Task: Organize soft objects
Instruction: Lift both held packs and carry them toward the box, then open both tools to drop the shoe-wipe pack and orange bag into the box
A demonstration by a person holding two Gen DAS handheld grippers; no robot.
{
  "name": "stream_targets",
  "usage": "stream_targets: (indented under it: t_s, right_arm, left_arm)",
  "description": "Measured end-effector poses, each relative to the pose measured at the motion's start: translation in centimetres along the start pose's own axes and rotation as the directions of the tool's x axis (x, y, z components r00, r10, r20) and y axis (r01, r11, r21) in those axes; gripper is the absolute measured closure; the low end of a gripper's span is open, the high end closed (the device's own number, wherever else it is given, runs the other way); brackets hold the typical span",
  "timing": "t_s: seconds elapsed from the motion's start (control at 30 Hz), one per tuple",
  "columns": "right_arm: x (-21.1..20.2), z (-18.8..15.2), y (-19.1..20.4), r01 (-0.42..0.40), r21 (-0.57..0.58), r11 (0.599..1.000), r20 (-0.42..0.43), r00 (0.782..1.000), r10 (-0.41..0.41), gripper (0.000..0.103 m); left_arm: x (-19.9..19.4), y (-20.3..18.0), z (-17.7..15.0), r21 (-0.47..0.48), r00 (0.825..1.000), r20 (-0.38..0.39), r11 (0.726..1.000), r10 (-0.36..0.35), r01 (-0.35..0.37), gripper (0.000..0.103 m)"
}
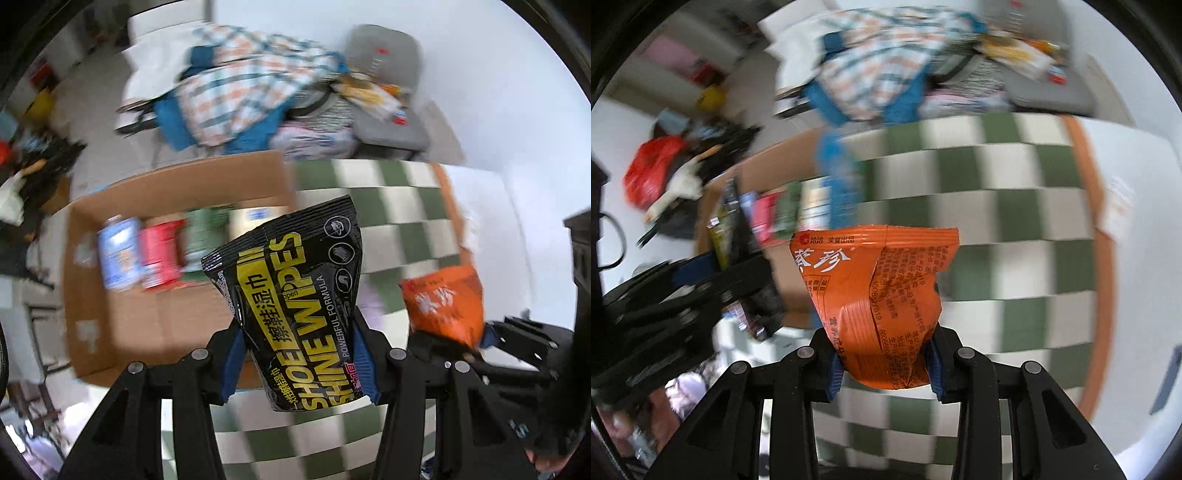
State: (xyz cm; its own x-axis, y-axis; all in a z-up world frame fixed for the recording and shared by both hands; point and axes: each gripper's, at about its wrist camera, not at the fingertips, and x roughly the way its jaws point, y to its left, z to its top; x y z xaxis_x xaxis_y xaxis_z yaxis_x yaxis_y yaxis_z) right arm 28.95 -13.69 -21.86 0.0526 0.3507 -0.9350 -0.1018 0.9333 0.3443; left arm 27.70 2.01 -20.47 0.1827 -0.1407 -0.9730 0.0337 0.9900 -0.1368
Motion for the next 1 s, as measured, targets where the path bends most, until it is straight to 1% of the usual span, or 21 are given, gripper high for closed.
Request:
stream_targets:
  t_s: [0.03,0.1,0.13,0.17,0.23,0.3,0.37,0.43,0.5,0.57,0.63,0.67,0.7,0.73,0.77,0.8,0.87,0.9,0.93,0.97,1.0]
  right_arm:
    - [0.7,0.0,2.4,-0.022,-0.023,0.999,-0.006,1.000,0.022,0.065]
    - [2.5,0.1,5.8,-0.057,-0.056,0.997,-0.026,0.998,0.055,0.065]
    - [3.5,0.2,7.8,-0.069,-0.074,0.995,-0.035,0.997,0.067,0.065]
    - [4.1,0.2,9.1,-0.075,-0.085,0.994,-0.040,0.997,0.072,0.065]
    - [6.1,0.6,12.2,-0.091,-0.105,0.990,-0.059,0.995,0.085,0.065]
    - [8.1,0.9,14.8,-0.097,-0.112,0.989,-0.079,0.993,0.089,0.065]
    - [10.2,1.3,16.6,-0.092,-0.120,0.989,-0.095,0.992,0.081,0.065]
    - [11.9,1.6,18.3,-0.086,-0.125,0.988,-0.110,0.991,0.072,0.065]
    - [13.1,1.9,19.4,-0.084,-0.127,0.988,-0.123,0.990,0.069,0.065]
    - [14.1,2.2,19.7,-0.081,-0.130,0.988,-0.128,0.990,0.065,0.065]
    - [15.1,2.6,20.1,-0.084,-0.139,0.987,-0.135,0.989,0.065,0.063]
    - [15.8,2.9,20.5,-0.087,-0.144,0.986,-0.152,0.986,0.065,0.062]
    - [16.3,3.0,20.6,-0.087,-0.140,0.986,-0.157,0.986,0.065,0.059]
    - [16.6,3.1,20.8,-0.093,-0.142,0.985,-0.160,0.985,0.070,0.050]
    - [17.0,3.2,20.8,-0.089,-0.145,0.985,-0.161,0.985,0.065,0.043]
    - [17.1,3.3,20.8,-0.079,-0.146,0.986,-0.157,0.986,0.056,0.032]
    - [17.0,3.2,20.9,-0.072,-0.148,0.986,-0.155,0.987,0.049,0.031]
    - [17.1,3.1,20.8,-0.070,-0.143,0.987,-0.157,0.987,0.047,0.031]
    - [17.1,3.1,20.6,-0.069,-0.139,0.988,-0.159,0.986,0.046,0.031]
    - [17.1,3.1,20.4,-0.064,-0.133,0.989,-0.160,0.986,0.042,0.031]
    - [17.0,3.1,20.3,-0.057,-0.129,0.990,-0.158,0.987,0.036,0.031]
  left_arm:
    - [0.0,1.4,0.0,-0.015,1.000,-0.004,1.000,0.014,-0.014,0.055]
    - [0.1,5.7,-0.1,-0.055,0.998,-0.015,0.997,0.059,-0.060,0.055]
    - [0.3,7.0,-0.3,-0.062,0.997,-0.023,0.995,0.071,-0.072,0.055]
    - [0.7,9.2,-0.3,-0.080,0.995,-0.037,0.993,0.088,-0.091,0.055]
    - [1.4,12.0,-0.6,-0.102,0.992,-0.062,0.988,0.113,-0.119,0.055]
    - [2.2,13.9,-0.8,-0.125,0.989,-0.084,0.983,0.122,-0.132,0.055]
    - [3.1,15.9,-0.8,-0.137,0.985,-0.108,0.980,0.131,-0.146,0.055]
    - [3.6,16.9,-0.8,-0.146,0.984,-0.120,0.979,0.128,-0.145,0.055]
    - [4.2,18.0,-0.8,-0.150,0.984,-0.128,0.978,0.124,-0.143,0.054]
    - [4.5,18.5,-0.9,-0.158,0.983,-0.138,0.977,0.124,-0.146,0.052]
    - [5.1,18.8,-0.7,-0.162,0.976,-0.174,0.974,0.129,-0.158,0.051]
    - [5.4,19.2,-0.6,-0.173,0.973,-0.196,0.972,0.121,-0.156,0.051]
    - [5.7,19.4,-0.7,-0.185,0.972,-0.209,0.972,0.107,-0.146,0.051]
    - [5.8,19.6,-0.8,-0.192,0.973,-0.212,0.972,0.094,-0.136,0.051]
    - [5.9,19.9,-0.9,-0.204,0.975,-0.207,0.971,0.081,-0.124,0.049]
    - [5.8,19.9,-0.9,-0.207,0.975,-0.205,0.970,0.082,-0.125,0.049]
    - [5.5,20.1,-1.1,-0.213,0.978,-0.192,0.969,0.083,-0.124,0.047]
    - [5.4,20.2,-1.2,-0.217,0.979,-0.189,0.968,0.082,-0.123,0.044]
    - [5.2,20.2,-1.2,-0.219,0.980,-0.185,0.968,0.079,-0.119,0.033]
    - [4.9,20.3,-1.4,-0.219,0.981,-0.175,0.969,0.077,-0.115,0.026]
    - [4.6,20.2,-1.6,-0.215,0.982,-0.167,0.969,0.084,-0.120,0.022]
